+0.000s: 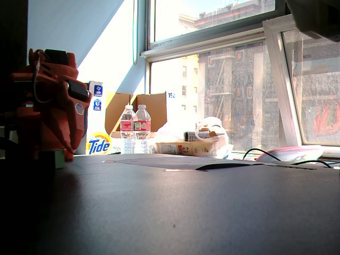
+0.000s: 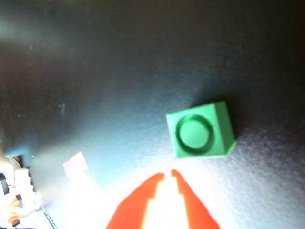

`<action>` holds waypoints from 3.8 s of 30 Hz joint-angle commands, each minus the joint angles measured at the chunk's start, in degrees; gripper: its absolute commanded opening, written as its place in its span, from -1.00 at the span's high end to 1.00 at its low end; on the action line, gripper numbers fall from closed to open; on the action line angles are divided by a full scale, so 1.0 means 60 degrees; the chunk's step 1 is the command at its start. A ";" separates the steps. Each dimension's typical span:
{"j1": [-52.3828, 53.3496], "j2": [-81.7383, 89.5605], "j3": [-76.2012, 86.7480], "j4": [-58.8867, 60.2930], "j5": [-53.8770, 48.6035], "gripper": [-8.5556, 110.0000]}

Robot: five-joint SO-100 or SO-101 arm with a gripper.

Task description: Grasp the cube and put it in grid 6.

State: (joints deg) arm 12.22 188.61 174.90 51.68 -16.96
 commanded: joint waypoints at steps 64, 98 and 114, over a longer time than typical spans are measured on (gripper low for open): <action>0.0645 -0.6899 -0.7529 0.3003 -0.0879 0.76; 0.2622 -0.8276 -0.4966 0.0337 -0.7734 0.09; 0.2622 -0.9419 -0.4673 -0.1113 -0.7485 0.43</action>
State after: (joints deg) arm 27.69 132.10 147.13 46.05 -62.40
